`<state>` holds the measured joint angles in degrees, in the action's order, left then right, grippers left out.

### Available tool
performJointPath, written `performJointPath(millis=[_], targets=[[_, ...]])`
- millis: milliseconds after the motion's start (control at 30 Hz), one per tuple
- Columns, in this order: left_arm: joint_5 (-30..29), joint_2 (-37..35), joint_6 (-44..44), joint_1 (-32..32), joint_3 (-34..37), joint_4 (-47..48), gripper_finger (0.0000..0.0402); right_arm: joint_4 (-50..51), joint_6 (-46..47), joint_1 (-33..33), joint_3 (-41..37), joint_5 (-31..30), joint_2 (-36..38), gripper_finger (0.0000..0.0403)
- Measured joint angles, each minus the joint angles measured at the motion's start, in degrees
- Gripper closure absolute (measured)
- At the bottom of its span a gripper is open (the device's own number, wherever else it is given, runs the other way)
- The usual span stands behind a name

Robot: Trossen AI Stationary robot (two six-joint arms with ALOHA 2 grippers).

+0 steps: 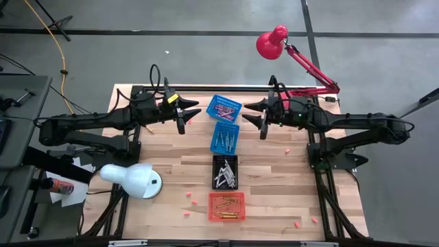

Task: Sort crayons
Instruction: Put the yellow crayon into the orange bin

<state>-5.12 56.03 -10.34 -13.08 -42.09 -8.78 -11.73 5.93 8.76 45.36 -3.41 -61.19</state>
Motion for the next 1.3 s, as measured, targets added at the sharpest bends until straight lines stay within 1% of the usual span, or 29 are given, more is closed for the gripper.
performJointPath(millis=[67,133,300,433,533,833,1033,1200,1300], targets=[[0.9,0.0,0.0,-0.02,0.0,-0.04,0.0243,0.39,-2.21,0.09,0.0,0.07,-0.04,0.0215],[3.4,0.0,0.42,-0.02,0.0,-0.04,0.0243,0.26,-3.39,0.06,0.0,0.6,-0.04,0.0215],[10.63,0.0,3.29,-0.02,0.0,-0.05,0.0243,0.26,0.62,0.05,0.0,0.97,-0.04,0.0215],[12.11,0.0,3.61,-0.02,0.0,-0.04,0.0243,0.26,1.53,0.05,0.0,0.97,-0.04,0.0215],[13.01,0.0,6.03,-0.02,0.0,-0.05,0.0243,0.28,1.53,0.04,0.0,0.97,-0.04,0.0215],[13.0,0.0,8.29,-0.02,0.0,-0.04,0.0243,3.52,1.55,-0.05,-0.02,1.04,-0.04,0.0215],[11.53,0.0,8.75,-0.02,0.0,-0.04,0.0243,6.68,1.98,-0.05,-0.02,1.04,-0.04,0.0215],[8.96,0.02,9.17,-0.02,0.0,-0.04,0.0243,8.16,3.1,-0.05,-0.06,1.04,-0.04,0.0215],[8.78,0.0,10.15,-0.02,0.0,-0.04,0.0243,8.71,3.25,-0.05,-0.07,1.04,-0.04,0.0215]])
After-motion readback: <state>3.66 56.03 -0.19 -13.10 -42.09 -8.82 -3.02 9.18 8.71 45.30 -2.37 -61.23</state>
